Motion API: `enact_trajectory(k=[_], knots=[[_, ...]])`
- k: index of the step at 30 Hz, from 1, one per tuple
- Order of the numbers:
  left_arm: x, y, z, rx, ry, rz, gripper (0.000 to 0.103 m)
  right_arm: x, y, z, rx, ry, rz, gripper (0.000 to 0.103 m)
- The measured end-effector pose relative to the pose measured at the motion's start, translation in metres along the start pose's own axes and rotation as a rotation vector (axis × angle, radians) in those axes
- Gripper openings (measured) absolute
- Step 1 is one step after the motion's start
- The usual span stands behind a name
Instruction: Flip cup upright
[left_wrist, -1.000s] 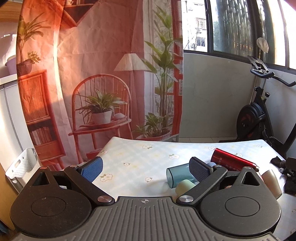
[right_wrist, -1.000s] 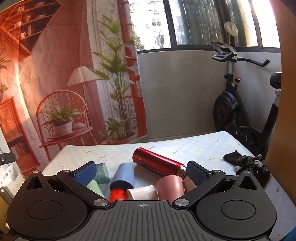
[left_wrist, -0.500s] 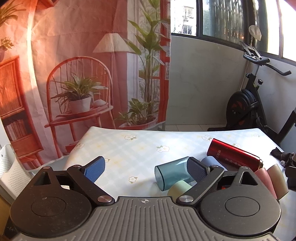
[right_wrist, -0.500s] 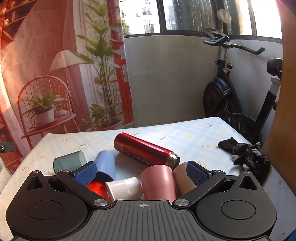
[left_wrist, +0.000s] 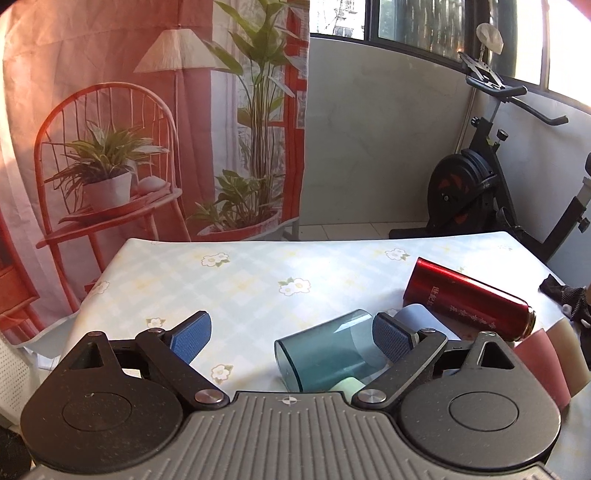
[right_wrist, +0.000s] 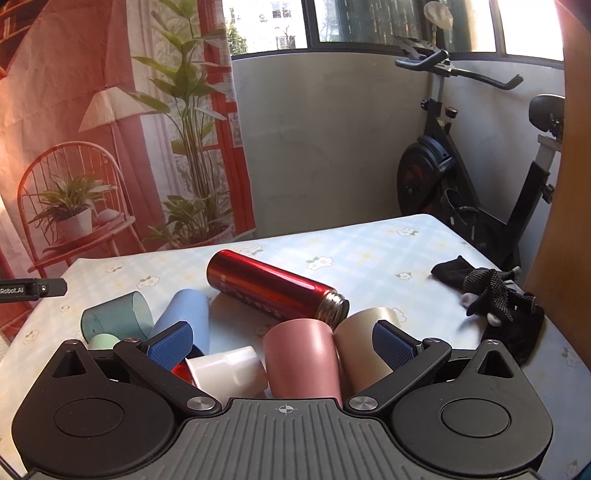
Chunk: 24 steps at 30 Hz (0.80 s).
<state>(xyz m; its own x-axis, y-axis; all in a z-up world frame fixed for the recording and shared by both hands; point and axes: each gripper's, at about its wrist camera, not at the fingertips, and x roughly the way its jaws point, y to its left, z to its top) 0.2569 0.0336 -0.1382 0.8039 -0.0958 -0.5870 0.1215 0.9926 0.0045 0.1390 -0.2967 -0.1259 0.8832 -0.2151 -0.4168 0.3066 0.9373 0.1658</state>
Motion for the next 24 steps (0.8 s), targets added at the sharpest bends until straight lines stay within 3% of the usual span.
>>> enact_trajectory(k=[4, 10, 24], knots=[[0.023, 0.004, -0.001, 0.013, 0.052, -0.033, 0.083, 0.004, -0.001, 0.002, -0.004, 0.002, -0.005, 0.103], [0.025, 0.001, -0.024, -0.076, 0.182, -0.130, 0.084, 0.007, -0.003, 0.005, 0.001, -0.004, -0.005, 0.103], [0.032, -0.013, -0.045, -0.243, 0.309, -0.109, 0.086, 0.005, -0.004, 0.006, 0.002, -0.006, 0.012, 0.103]])
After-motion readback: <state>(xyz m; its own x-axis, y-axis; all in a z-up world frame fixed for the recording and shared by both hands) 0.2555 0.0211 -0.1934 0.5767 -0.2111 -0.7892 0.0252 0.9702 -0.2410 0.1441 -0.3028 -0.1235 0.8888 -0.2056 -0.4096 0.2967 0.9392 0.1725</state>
